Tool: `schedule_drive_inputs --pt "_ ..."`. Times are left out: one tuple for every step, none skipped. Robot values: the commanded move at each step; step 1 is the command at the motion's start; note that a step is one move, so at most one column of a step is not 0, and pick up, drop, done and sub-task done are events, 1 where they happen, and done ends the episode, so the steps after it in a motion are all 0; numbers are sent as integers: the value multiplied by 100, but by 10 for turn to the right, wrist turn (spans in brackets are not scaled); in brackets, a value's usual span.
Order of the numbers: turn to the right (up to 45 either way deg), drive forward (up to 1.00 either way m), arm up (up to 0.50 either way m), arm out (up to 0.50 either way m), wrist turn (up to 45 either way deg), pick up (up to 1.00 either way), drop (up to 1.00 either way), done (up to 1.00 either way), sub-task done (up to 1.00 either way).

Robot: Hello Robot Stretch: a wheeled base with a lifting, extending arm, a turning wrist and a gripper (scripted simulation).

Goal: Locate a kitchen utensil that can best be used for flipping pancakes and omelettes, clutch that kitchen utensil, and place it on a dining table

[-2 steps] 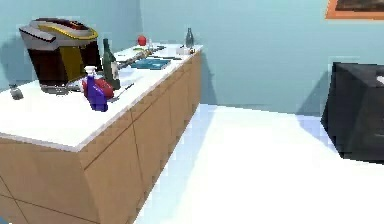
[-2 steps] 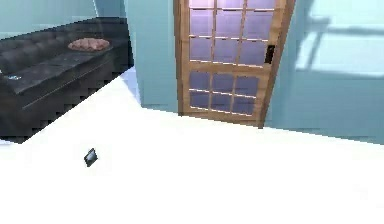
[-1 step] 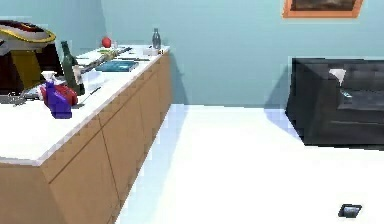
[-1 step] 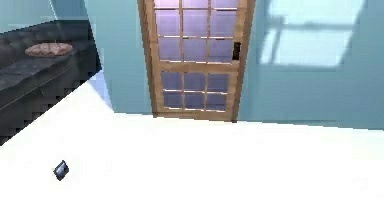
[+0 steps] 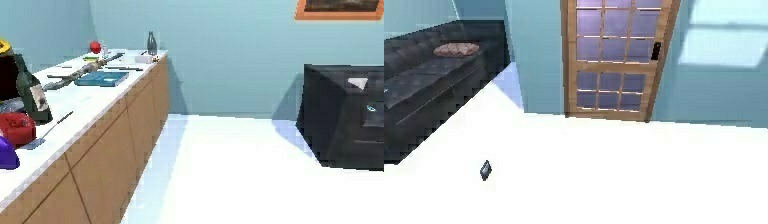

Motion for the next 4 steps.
schedule_drive_inputs --pt "-450 0 0 0 0 0 0 0 0" --pt "-450 0 0 0 0 0 0 0 0" --pt "-300 0 0 0 0 0 0 0 0" --pt "-30 0 0 0 0 0 0 0 0"
